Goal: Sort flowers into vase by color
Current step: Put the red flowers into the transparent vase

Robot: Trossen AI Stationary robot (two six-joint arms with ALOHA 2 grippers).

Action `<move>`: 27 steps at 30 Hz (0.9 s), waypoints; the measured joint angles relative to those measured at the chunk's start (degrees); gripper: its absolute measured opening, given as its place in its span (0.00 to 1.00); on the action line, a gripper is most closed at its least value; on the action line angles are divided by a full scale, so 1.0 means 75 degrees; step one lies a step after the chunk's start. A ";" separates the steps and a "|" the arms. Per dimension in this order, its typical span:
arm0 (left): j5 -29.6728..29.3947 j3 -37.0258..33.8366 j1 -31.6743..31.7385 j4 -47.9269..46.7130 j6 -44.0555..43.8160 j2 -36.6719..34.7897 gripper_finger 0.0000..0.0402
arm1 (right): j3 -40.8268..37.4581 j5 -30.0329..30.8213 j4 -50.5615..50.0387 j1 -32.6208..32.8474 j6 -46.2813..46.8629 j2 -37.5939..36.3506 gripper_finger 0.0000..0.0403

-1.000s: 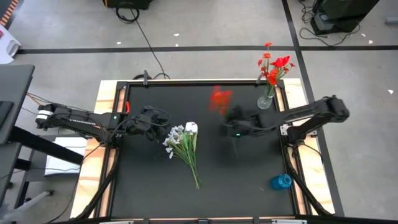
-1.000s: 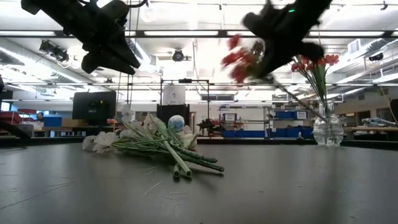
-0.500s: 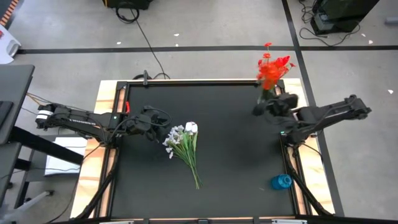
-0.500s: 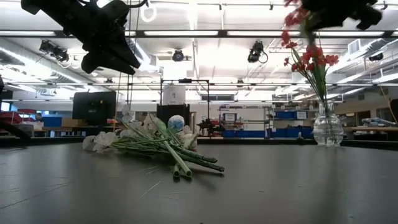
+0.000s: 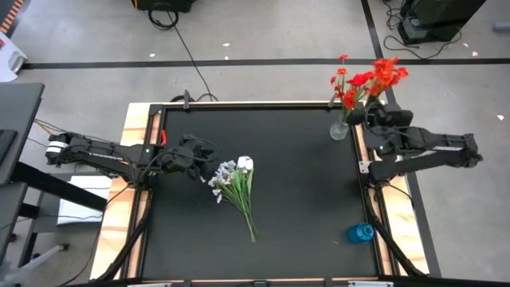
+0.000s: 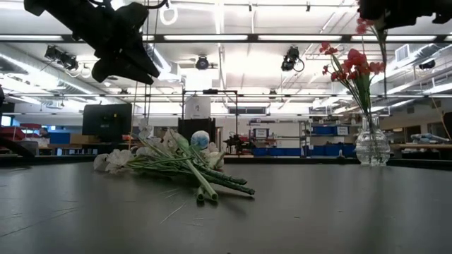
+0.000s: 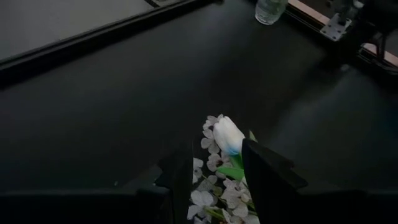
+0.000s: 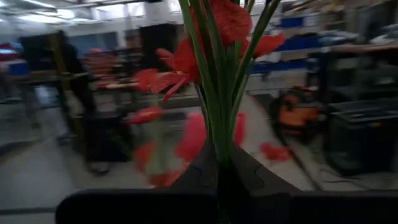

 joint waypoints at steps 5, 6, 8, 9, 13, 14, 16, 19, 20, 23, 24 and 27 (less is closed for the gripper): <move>-0.0122 0.0000 0.0002 0.0000 0.0005 -0.0001 0.36 | 0.0000 -0.0018 0.0003 -0.0954 0.0197 0.0036 0.03; -0.0188 0.0000 0.0013 0.0000 0.0030 0.0000 0.36 | 0.0000 -0.0019 0.0012 -0.1154 0.0424 0.0054 0.04; -0.0230 0.0000 0.0080 0.0000 0.0041 0.0000 0.36 | 0.0000 -0.0002 0.0182 -0.1548 0.0684 0.0131 0.06; -0.0236 0.0000 0.0142 0.0000 0.0044 -0.0002 0.36 | 0.0000 -0.0004 0.0309 -0.1743 0.0732 0.0188 0.06; -0.0240 0.0000 0.0375 0.0000 0.0044 0.0000 0.36 | 0.0000 -0.0013 0.0493 -0.2493 0.0722 0.0569 0.06; -0.0240 0.0000 0.0406 0.0002 0.0046 0.0000 0.36 | 0.0000 -0.0016 0.0493 -0.2663 0.0812 0.0691 0.05; -0.0239 0.0001 0.0431 0.0003 0.0048 -0.0001 0.36 | 0.0000 -0.0012 0.0533 -0.2941 0.1036 0.0965 0.04; -0.0239 0.0000 0.0431 0.0003 0.0061 -0.0001 0.36 | 0.0000 -0.0022 0.0840 -0.3188 0.1163 0.1412 0.04; -0.0239 0.0000 0.0431 0.0003 0.0061 -0.0002 0.36 | 0.0000 -0.0021 0.0968 -0.3227 0.1126 0.1553 0.05; -0.0239 0.0000 0.0431 0.0000 0.0063 -0.0001 0.36 | 0.0000 -0.0019 0.1241 -0.3321 0.1022 0.1952 0.05; -0.0239 0.0000 0.0431 0.0003 0.0064 -0.0003 0.36 | 0.0000 -0.0022 0.1247 -0.3340 0.1024 0.2073 0.05; -0.0227 0.0000 0.0431 0.0001 0.0063 0.0000 0.36 | 0.0000 -0.0021 0.1293 -0.3380 0.1061 0.2366 0.05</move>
